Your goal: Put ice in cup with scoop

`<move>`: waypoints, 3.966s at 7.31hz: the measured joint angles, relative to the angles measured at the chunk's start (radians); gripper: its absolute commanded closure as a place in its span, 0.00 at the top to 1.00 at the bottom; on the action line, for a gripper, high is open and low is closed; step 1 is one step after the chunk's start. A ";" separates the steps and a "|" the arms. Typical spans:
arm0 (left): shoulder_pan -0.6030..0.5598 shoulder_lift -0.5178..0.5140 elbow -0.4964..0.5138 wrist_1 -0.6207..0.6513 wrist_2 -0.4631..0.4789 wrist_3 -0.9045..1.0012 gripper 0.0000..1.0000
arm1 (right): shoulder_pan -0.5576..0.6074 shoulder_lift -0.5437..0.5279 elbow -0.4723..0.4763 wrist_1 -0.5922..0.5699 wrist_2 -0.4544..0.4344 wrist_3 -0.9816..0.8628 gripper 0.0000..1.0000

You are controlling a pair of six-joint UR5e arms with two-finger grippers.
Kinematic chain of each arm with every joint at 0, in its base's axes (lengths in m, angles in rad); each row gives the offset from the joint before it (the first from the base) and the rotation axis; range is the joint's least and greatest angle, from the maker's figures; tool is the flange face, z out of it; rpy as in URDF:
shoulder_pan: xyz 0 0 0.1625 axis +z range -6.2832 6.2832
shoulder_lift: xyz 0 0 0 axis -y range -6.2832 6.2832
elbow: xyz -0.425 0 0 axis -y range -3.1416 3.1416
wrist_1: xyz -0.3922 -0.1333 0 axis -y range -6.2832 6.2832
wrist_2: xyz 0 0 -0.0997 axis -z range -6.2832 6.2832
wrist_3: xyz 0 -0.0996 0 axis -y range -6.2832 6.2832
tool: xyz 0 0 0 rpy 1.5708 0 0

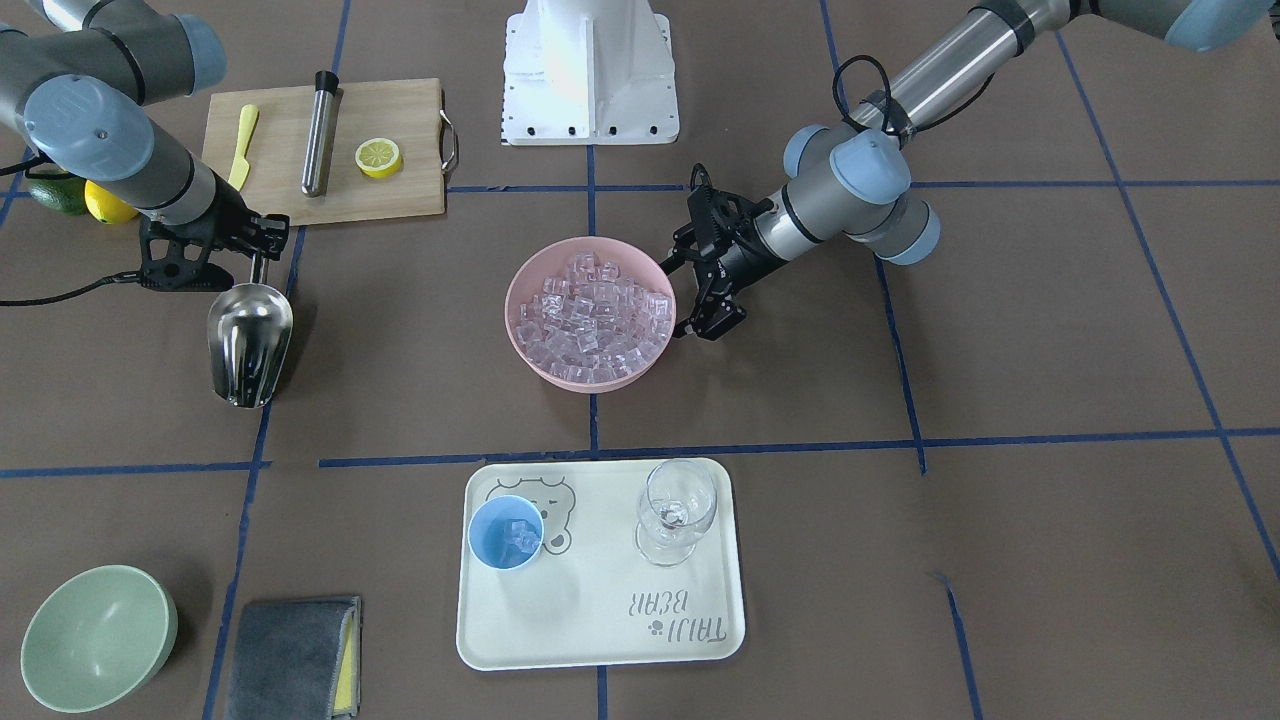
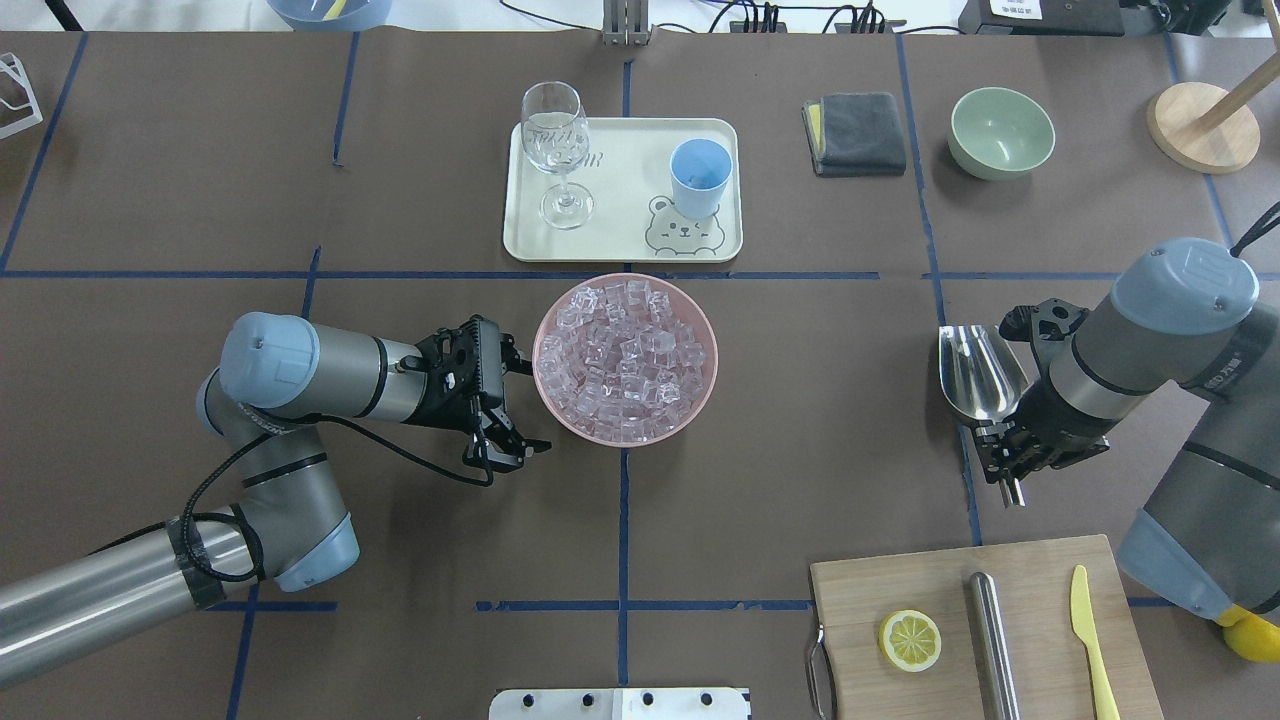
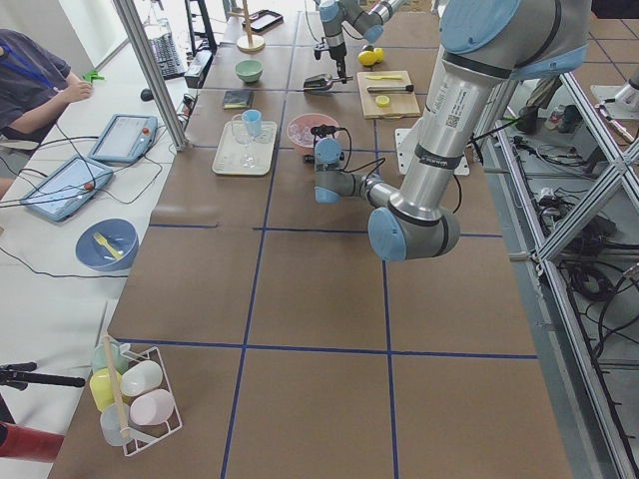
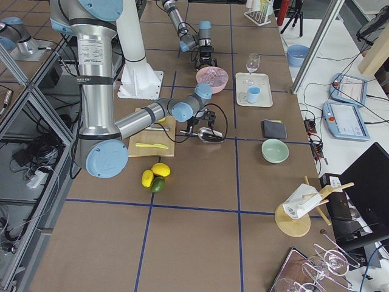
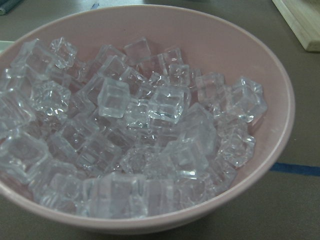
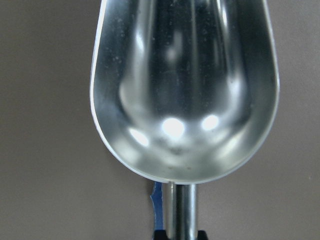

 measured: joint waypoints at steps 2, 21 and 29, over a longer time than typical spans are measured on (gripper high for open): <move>0.000 0.000 0.000 -0.001 0.000 0.000 1.00 | 0.000 0.000 -0.004 0.000 -0.011 0.005 0.04; -0.429 0.134 -0.042 0.258 -0.109 0.227 1.00 | 0.725 -0.172 -0.109 -0.011 0.040 -1.044 1.00; -1.033 0.291 -0.120 1.094 -0.422 0.277 1.00 | 0.810 -0.228 -0.107 -0.006 0.118 -0.947 1.00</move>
